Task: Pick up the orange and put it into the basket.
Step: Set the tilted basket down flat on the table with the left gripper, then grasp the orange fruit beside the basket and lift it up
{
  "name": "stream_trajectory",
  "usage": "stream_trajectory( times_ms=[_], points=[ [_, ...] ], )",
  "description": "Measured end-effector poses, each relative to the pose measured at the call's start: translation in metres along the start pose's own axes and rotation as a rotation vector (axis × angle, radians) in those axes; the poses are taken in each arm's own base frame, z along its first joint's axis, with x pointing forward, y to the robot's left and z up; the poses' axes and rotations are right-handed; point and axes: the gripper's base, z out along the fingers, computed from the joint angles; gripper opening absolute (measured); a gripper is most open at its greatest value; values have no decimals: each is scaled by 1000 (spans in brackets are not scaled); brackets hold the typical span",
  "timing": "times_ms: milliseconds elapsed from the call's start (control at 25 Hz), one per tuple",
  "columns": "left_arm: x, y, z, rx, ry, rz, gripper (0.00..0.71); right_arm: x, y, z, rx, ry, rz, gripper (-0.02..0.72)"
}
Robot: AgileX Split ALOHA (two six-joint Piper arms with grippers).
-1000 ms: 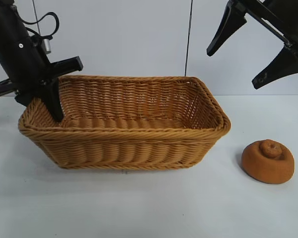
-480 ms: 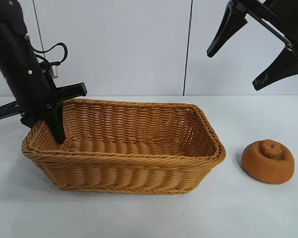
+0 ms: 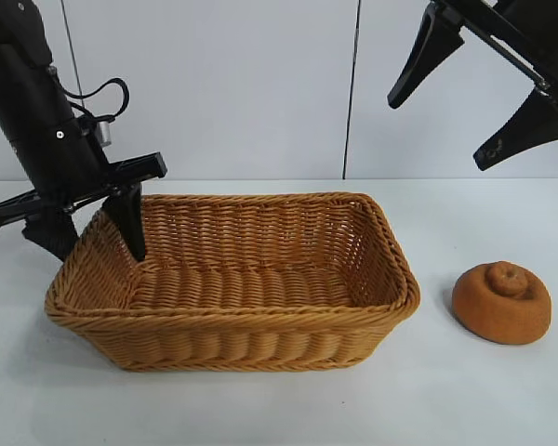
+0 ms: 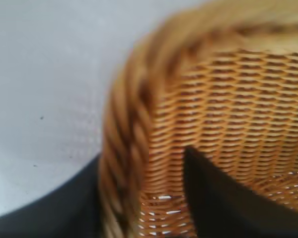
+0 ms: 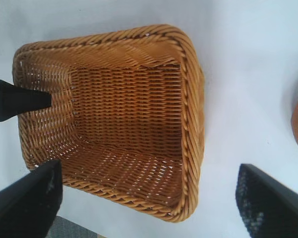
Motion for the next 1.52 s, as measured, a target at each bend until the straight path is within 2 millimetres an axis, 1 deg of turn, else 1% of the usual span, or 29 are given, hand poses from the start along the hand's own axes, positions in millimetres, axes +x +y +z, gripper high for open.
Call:
stream_trajectory(
  times_ms=[80,160,280,360,440,560,680,760,840,920,1080,1200,1320,1440,1520],
  points=[
    [1,-1,-3,0,6,3,547,0,0,0,0,1,0,652],
    [2,-2,-10,0,-9,12,561,0,0,0,0,1,0,652],
    [4,-4,-32,-15,-60,40,568,0,0,0,0,1,0,652],
    [5,2,-50,-28,-96,46,568,0,0,0,0,2,0,652],
    [4,15,-69,-62,-129,44,571,0,0,0,0,3,0,652],
    [5,38,-95,-171,-175,66,571,0,0,0,0,4,0,652],
    [7,59,-112,-260,-183,63,571,0,0,0,1,4,-1,652],
    [9,70,-118,-291,-162,47,571,0,0,0,1,4,-1,652],
    [11,75,-119,-312,-132,46,571,0,0,0,1,4,-1,652],
    [15,76,-119,-323,-96,57,571,0,0,0,1,4,-1,652],
    [21,74,-122,-296,-84,64,571,0,0,0,1,4,-1,652],
    [39,72,-128,-281,-84,67,571,0,0,0,1,4,-1,652],
    [69,73,-133,-281,-70,73,571,0,0,0,3,5,-2,652],
    [106,77,-134,-280,-79,83,571,0,0,0,4,5,-3,652],
    [137,81,-133,-280,-87,89,571,0,0,0,5,5,-3,652]
  ],
)
